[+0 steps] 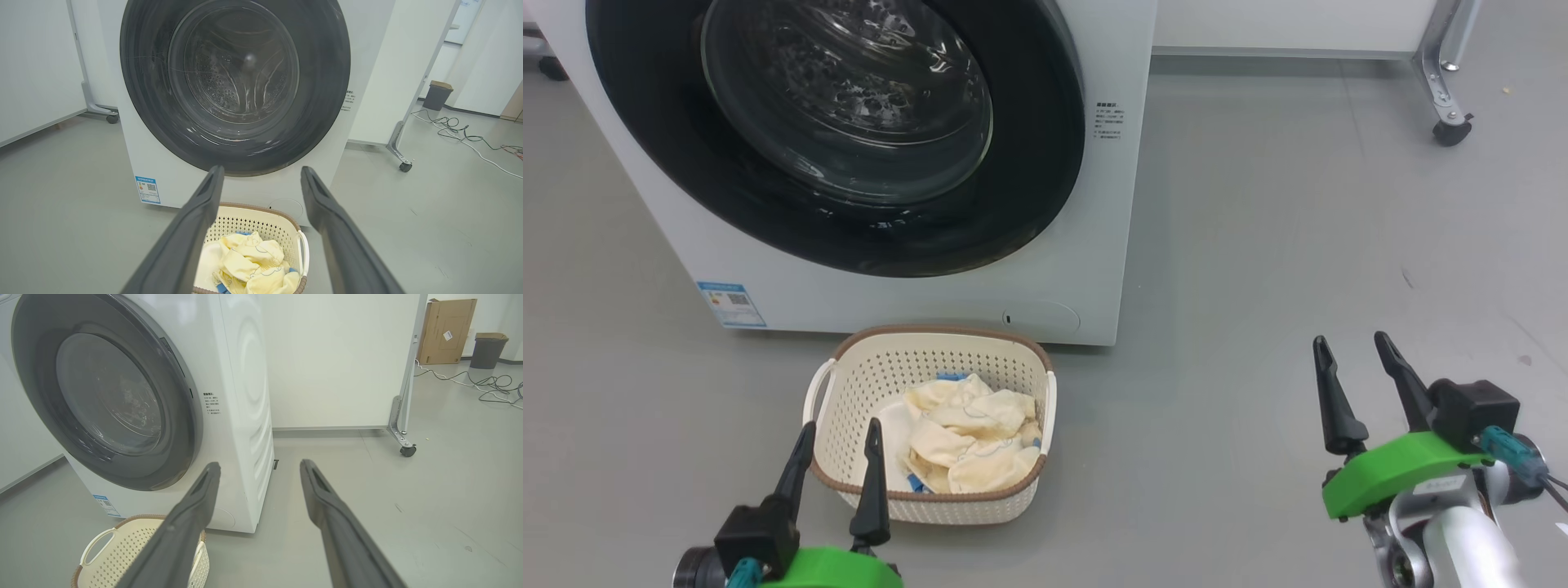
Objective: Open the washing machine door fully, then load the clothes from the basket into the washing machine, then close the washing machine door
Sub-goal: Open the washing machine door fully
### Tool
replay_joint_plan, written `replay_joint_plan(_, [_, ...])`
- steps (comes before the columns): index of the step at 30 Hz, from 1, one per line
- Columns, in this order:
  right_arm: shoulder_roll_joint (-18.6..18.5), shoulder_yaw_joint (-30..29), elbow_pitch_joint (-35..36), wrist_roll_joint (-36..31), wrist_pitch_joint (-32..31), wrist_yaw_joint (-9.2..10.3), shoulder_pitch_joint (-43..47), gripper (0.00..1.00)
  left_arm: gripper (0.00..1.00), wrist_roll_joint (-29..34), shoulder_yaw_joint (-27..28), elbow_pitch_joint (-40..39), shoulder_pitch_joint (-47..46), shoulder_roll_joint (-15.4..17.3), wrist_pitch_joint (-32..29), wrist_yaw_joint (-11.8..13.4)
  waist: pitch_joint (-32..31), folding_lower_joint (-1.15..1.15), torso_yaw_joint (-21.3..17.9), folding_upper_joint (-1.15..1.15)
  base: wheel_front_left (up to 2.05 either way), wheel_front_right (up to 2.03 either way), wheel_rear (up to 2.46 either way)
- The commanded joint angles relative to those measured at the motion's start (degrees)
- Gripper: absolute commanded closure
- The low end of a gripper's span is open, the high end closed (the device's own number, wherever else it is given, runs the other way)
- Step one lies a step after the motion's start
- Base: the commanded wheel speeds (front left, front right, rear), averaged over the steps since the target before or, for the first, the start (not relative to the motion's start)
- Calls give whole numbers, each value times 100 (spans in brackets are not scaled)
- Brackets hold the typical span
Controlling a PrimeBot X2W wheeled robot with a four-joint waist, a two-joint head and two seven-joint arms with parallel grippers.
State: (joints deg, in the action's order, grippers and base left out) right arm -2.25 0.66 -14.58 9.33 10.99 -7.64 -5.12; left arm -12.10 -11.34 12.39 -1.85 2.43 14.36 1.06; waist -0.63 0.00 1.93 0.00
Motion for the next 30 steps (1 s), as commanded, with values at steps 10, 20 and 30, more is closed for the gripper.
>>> replay_joint_plan(10, [-63, 157, 199, 27, -22, 15, -226, 0, 0, 12, 165, -195, -112, 44, 63, 35, 33, 0, 21, 0, 0, 0, 0])
replay_joint_plan(20, [-63, 219, 234, 31, 80, 15, -252, 100, 0, 62, 192, -183, -154, 44, 63, 16, 107, 0, 22, 0, 0, 0, 0])
replay_joint_plan(30, [-63, 10, 213, 1635, 96, 15, -456, 100, 0, 63, 149, -247, -292, 44, 63, -10, 385, 0, 181, 0, 0, 0, 0])
